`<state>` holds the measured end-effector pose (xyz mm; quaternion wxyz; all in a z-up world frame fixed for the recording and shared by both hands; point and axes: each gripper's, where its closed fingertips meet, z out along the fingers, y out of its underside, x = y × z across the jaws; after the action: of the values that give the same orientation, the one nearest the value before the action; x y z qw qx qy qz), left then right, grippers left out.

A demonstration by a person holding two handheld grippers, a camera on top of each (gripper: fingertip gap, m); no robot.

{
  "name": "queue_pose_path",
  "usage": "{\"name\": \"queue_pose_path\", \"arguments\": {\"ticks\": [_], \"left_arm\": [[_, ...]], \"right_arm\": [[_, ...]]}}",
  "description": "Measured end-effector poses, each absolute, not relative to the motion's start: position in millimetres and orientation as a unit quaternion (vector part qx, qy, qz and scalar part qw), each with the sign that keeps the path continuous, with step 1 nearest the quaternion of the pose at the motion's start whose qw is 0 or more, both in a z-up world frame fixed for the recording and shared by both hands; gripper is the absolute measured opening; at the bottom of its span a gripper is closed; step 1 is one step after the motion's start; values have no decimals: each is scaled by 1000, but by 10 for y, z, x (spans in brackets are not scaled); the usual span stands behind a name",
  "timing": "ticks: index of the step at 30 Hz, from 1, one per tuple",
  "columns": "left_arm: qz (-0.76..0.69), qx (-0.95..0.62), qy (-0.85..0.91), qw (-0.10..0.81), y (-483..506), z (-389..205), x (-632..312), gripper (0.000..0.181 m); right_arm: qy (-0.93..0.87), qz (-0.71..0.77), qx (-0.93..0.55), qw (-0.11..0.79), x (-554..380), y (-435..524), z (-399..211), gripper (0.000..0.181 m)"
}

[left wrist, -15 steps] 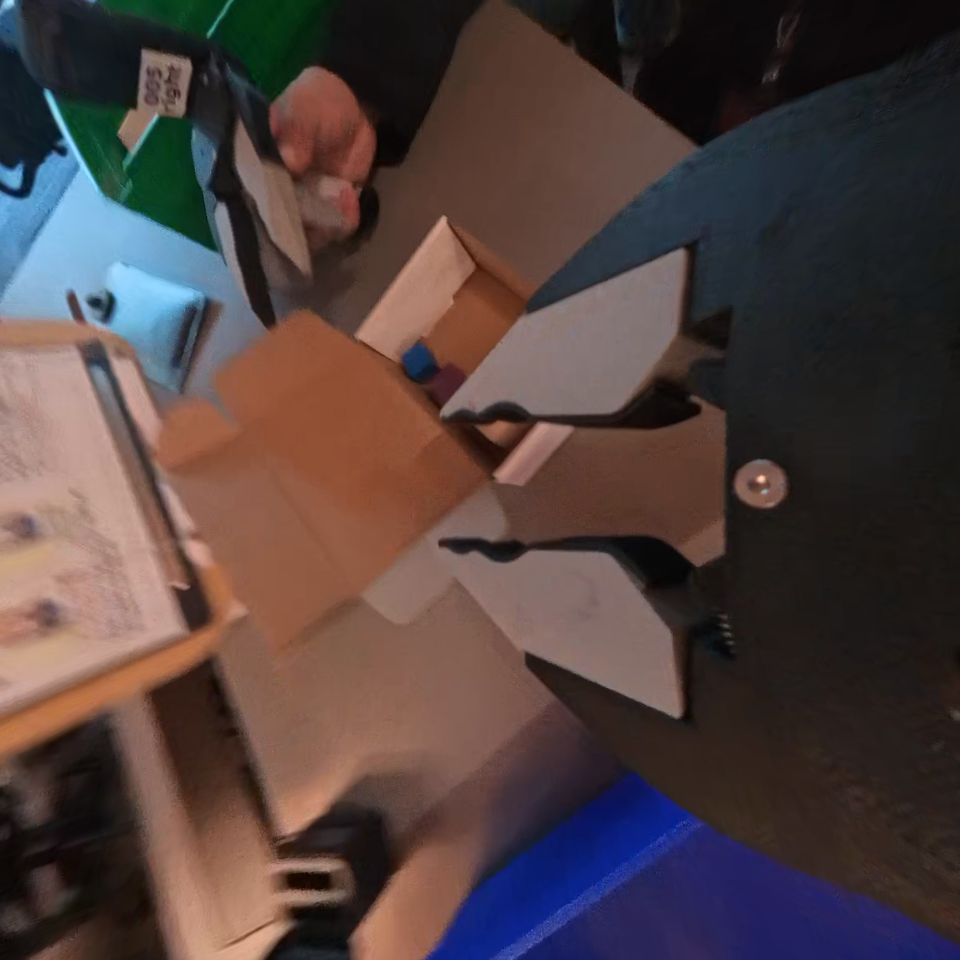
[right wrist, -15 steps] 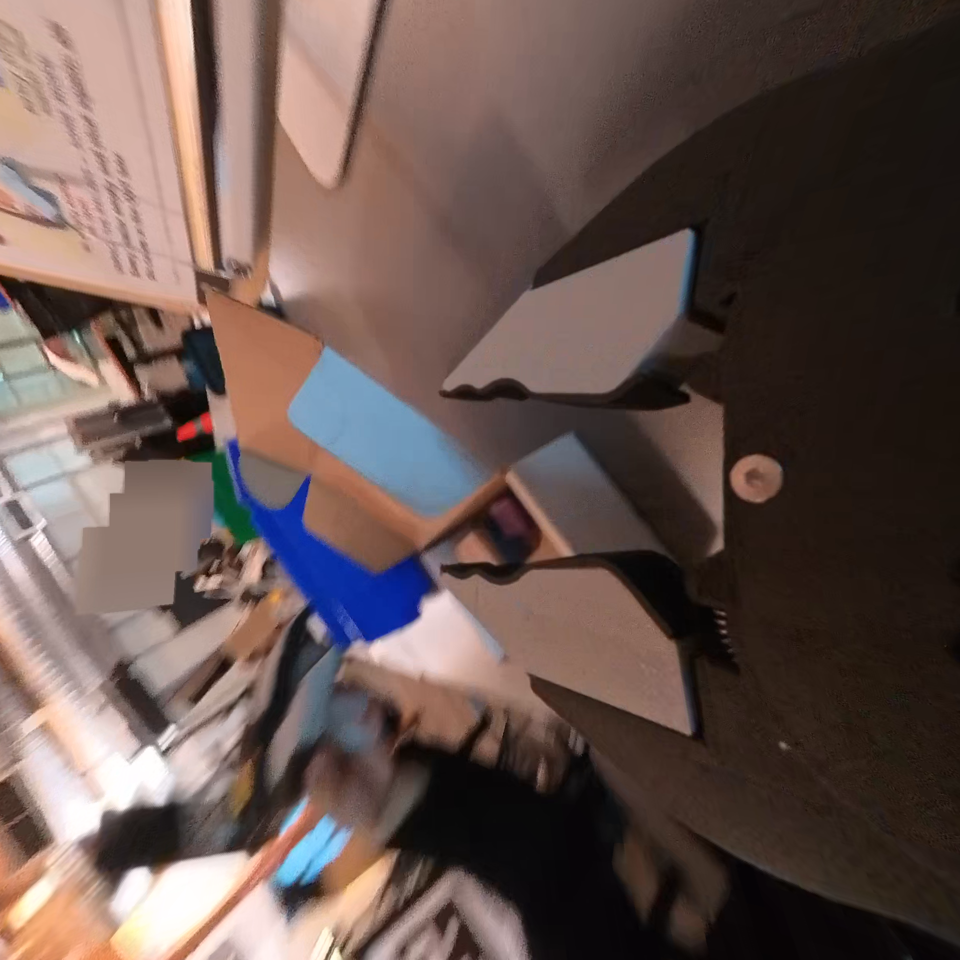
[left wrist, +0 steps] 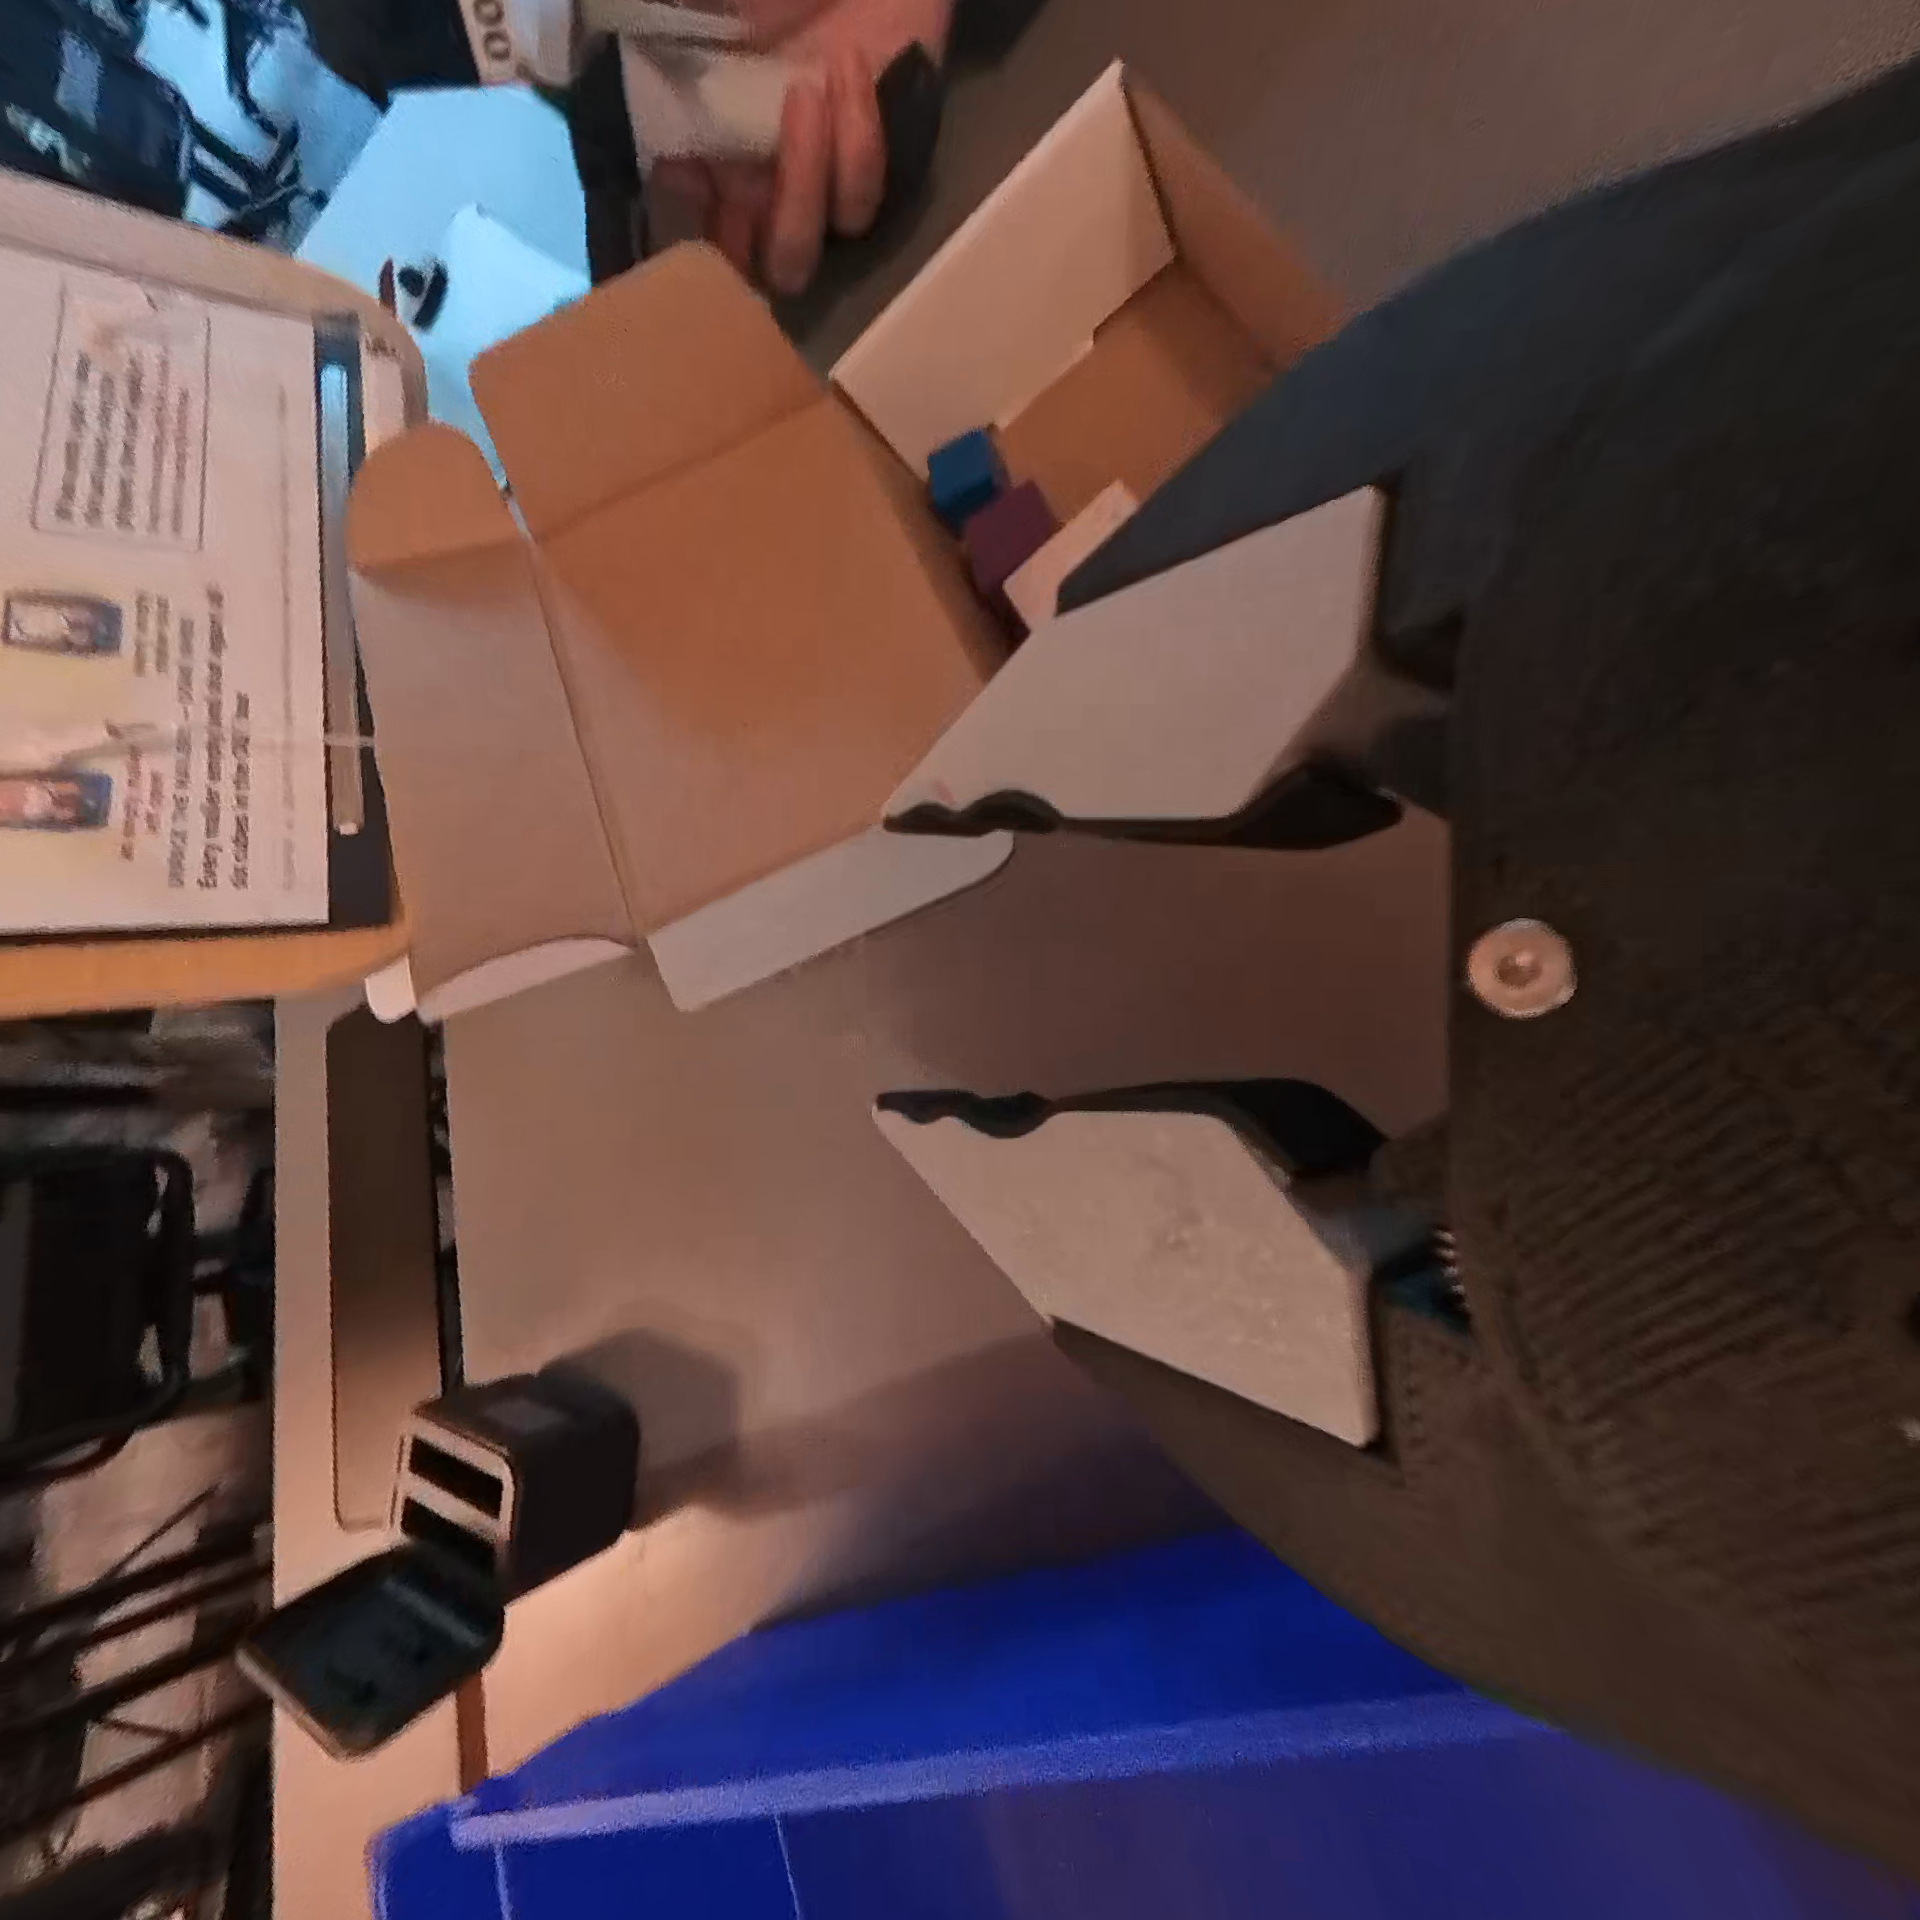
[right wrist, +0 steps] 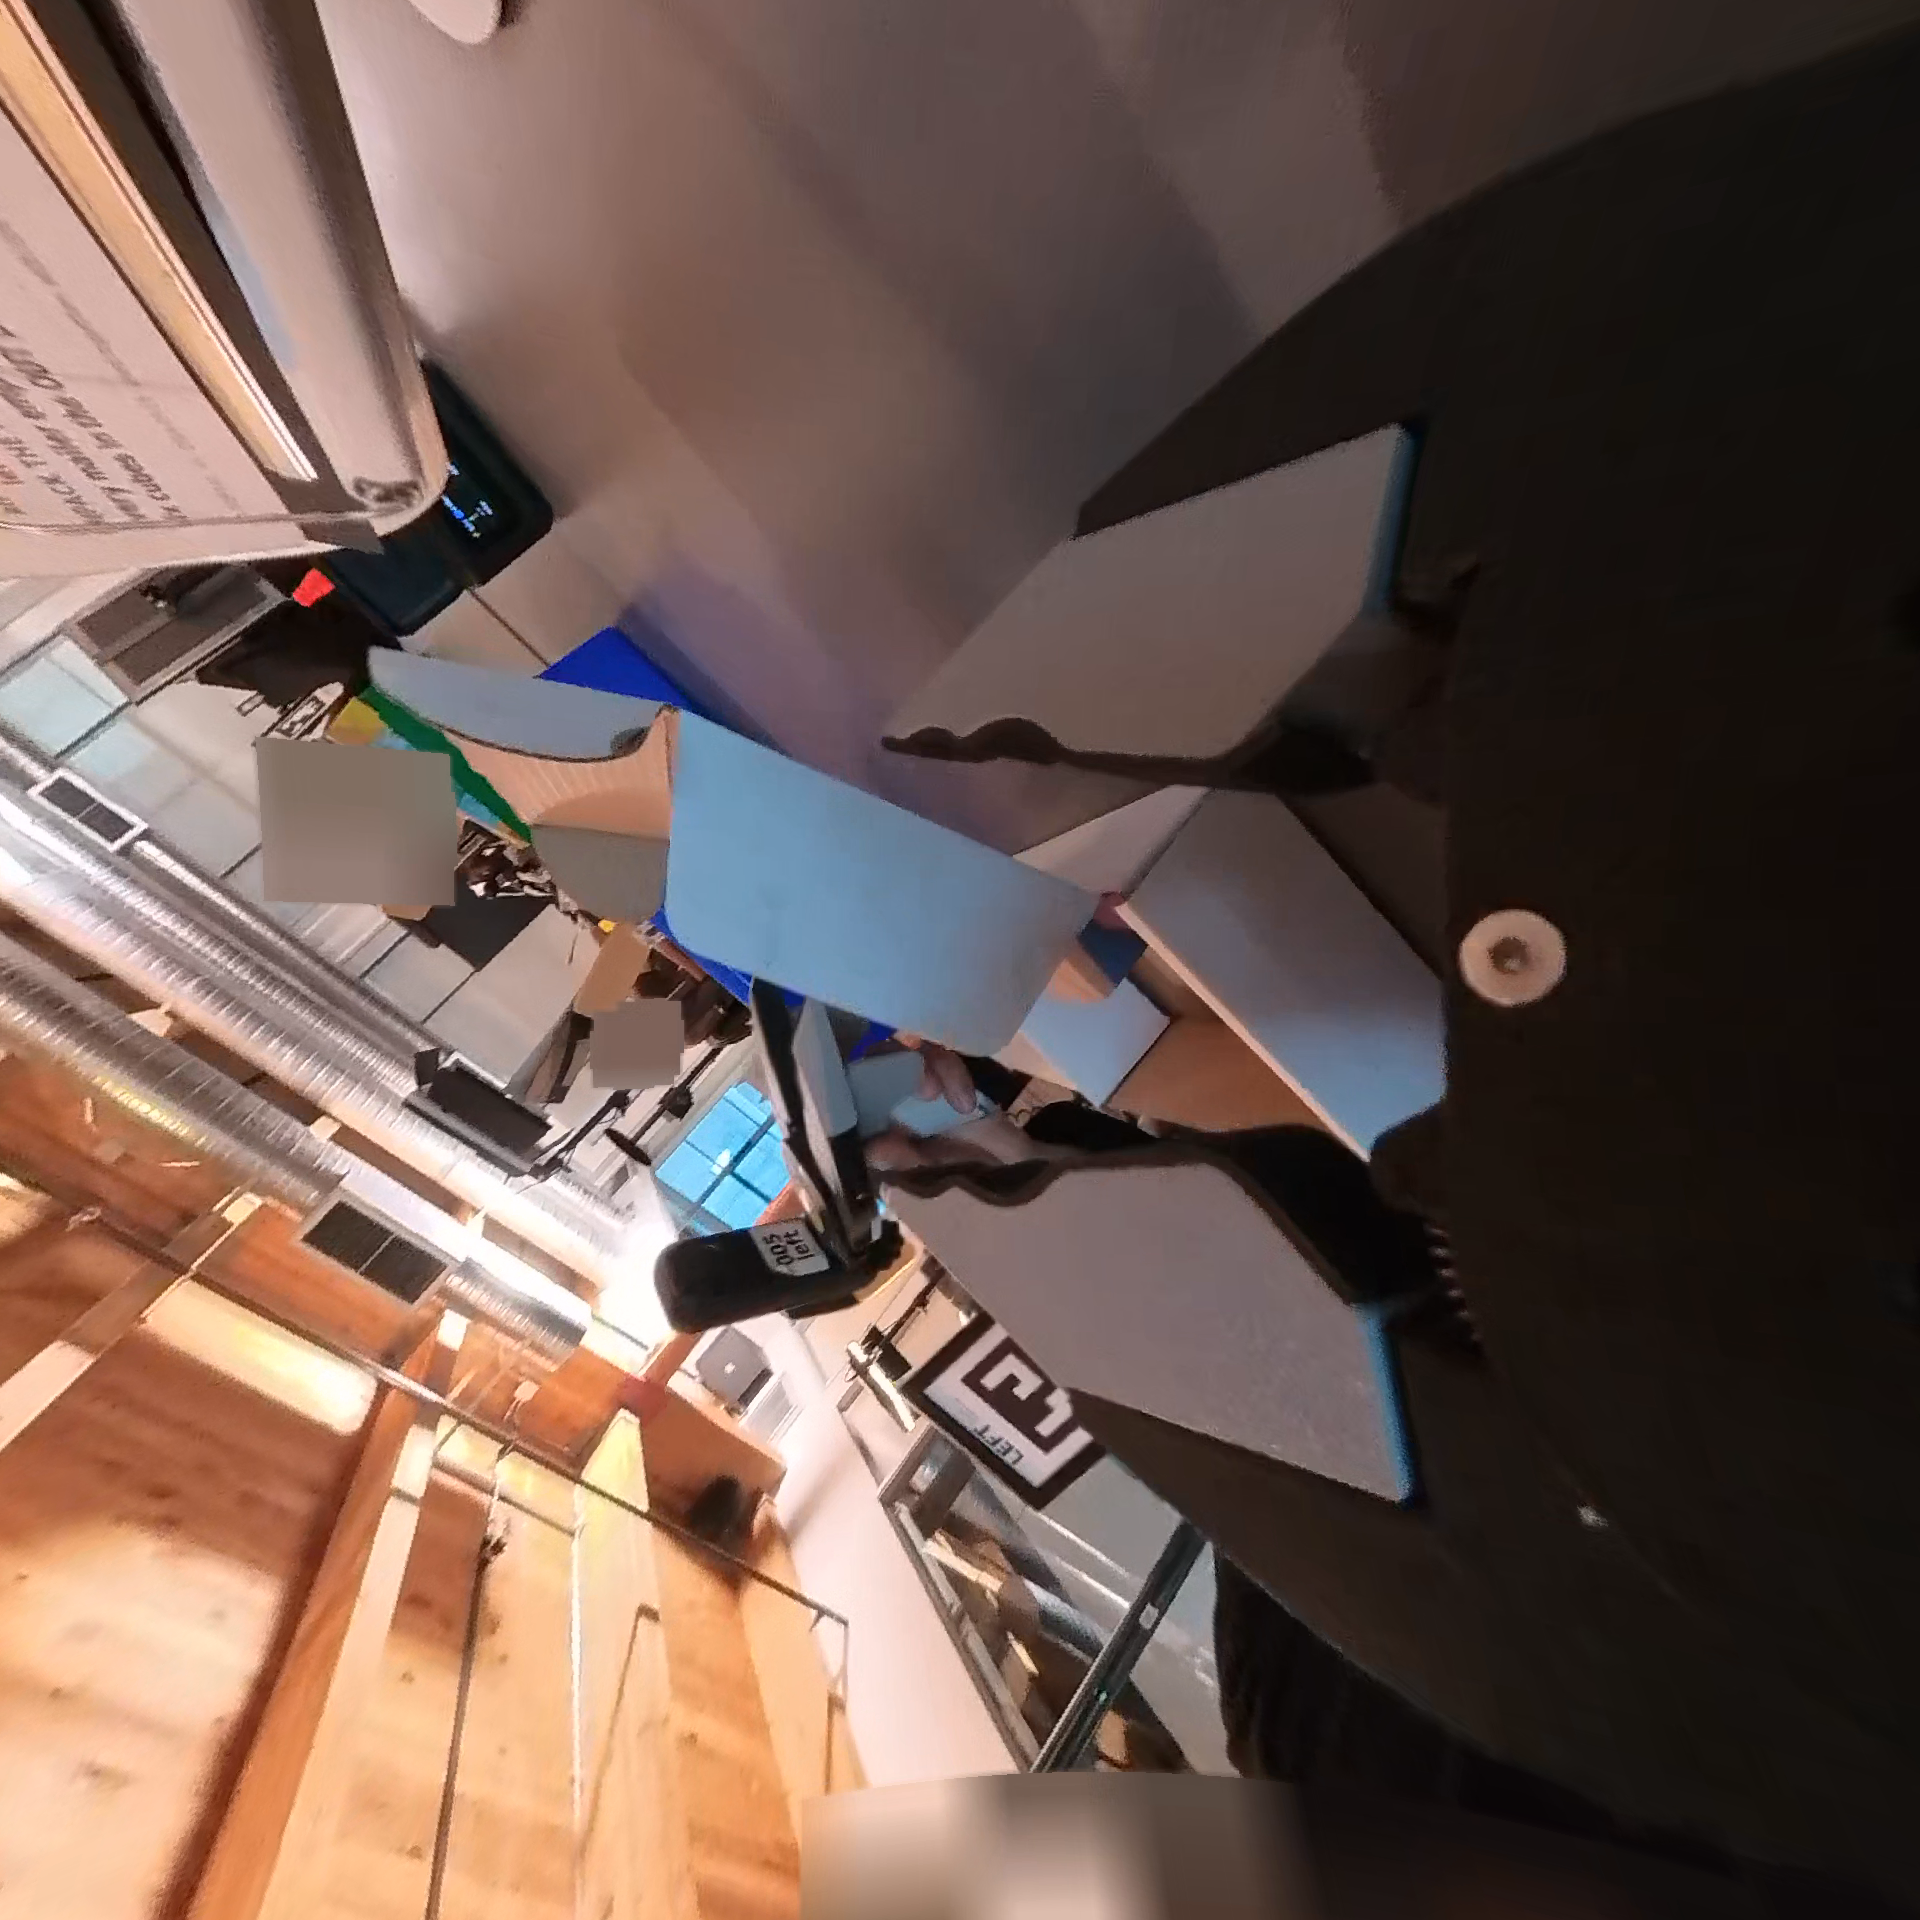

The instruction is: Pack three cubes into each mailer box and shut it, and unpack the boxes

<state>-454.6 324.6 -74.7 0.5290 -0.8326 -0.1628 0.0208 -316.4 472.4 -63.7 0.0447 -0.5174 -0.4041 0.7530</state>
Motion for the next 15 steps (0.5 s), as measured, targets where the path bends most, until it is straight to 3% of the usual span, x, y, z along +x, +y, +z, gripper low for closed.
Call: {"name": "queue_pose_path", "arguments": {"ticks": [4, 6, 9, 12, 15], "left_arm": [[-25, -816, -154, 556, 3336, -679, -4477, 37], [-84, -810, -118, 568, 3425, -608, -4277, 17], [-153, -804, -99, 565, 3497, -538, -4091, 28], [-103, -808, -158, 559, 3427, -548, -4354, 34], [-107, -805, -215, 543, 3368, -623, -4457, 59]], "right_arm": [[-409, 750, -519, 25, -3232, 4619, -677, 70], [-414, 752, -514, 5, -3236, 4558, -696, 66], [-416, 753, -511, -5, -3218, 4535, -711, 67], [-407, 754, -516, 8, -3204, 4616, -704, 67], [-400, 757, -517, 18, -3197, 4681, -687, 69]]}}
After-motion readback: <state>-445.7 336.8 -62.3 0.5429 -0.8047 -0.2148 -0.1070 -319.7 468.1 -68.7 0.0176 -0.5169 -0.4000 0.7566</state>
